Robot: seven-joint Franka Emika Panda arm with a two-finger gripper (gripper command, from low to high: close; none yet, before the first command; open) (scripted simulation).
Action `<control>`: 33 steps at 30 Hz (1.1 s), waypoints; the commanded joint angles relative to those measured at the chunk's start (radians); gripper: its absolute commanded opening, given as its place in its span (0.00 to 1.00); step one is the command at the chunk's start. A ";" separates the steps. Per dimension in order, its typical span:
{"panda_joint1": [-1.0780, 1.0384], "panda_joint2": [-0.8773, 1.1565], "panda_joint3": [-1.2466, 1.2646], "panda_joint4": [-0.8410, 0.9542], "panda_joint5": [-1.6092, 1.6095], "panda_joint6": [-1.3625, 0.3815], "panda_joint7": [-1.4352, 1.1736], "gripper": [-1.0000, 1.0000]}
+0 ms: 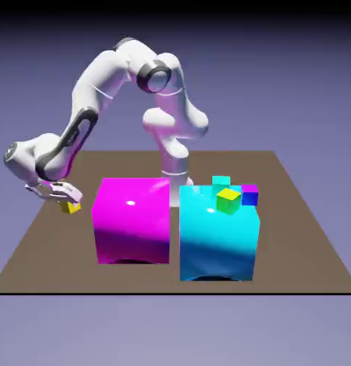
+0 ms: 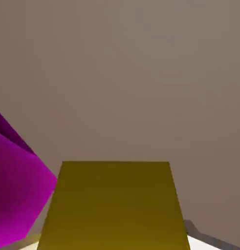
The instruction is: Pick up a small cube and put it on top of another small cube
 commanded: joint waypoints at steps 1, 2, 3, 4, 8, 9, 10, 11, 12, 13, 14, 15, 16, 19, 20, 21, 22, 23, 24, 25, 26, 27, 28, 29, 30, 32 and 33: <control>0.018 0.006 -0.027 0.009 0.019 -0.017 -0.043 0.00; 0.037 0.012 -0.054 0.017 0.040 -0.035 -0.087 0.00; 0.055 0.017 -0.082 0.026 0.061 -0.053 -0.130 0.00; 0.074 0.023 -0.109 0.035 0.082 -0.071 -0.174 0.00; 0.147 0.047 -0.218 0.069 0.165 -0.142 -0.348 0.00; 0.179 0.018 -0.186 0.094 0.177 -0.167 -0.391 0.00; 0.212 -0.011 -0.153 0.119 0.189 -0.192 -0.434 0.00; 0.245 -0.040 -0.120 0.144 0.201 -0.218 -0.478 0.00; 0.278 -0.069 -0.087 0.169 0.213 -0.243 -0.521 0.00; 0.310 -0.098 -0.053 0.194 0.225 -0.268 -0.565 0.00; 0.343 -0.127 -0.020 0.219 0.236 -0.293 -0.608 0.00; 0.376 -0.156 0.013 0.243 0.248 -0.318 -0.652 0.00; 0.408 -0.185 0.046 0.268 0.260 -0.343 -0.695 0.00; 0.462 -0.245 0.149 0.309 0.239 -0.385 -0.714 0.00; 0.462 -0.252 0.186 0.308 0.208 -0.384 -0.674 0.00; 0.461 -0.260 0.222 0.307 0.176 -0.384 -0.631 0.00; 0.461 -0.267 0.258 0.306 0.144 -0.384 -0.589 0.00; 0.461 -0.274 0.294 0.306 0.111 -0.384 -0.547 0.00; 0.460 -0.281 0.330 0.305 0.079 -0.384 -0.504 0.00; 0.460 -0.288 0.367 0.304 0.046 -0.384 -0.462 0.00; 0.460 -0.295 0.403 0.303 0.014 -0.384 -0.419 0.00; 0.460 -0.302 0.439 0.302 -0.019 -0.385 -0.377 0.00; 0.459 -0.309 0.475 0.301 -0.051 -0.385 -0.335 0.00; 0.459 -0.316 0.512 0.300 -0.084 -0.385 -0.292 0.00; 0.459 -0.323 0.548 0.299 -0.116 -0.385 -0.250 0.00; 0.458 -0.337 0.620 0.297 -0.181 -0.385 -0.165 0.00; 0.458 -0.345 0.657 0.296 -0.214 -0.385 -0.123 0.00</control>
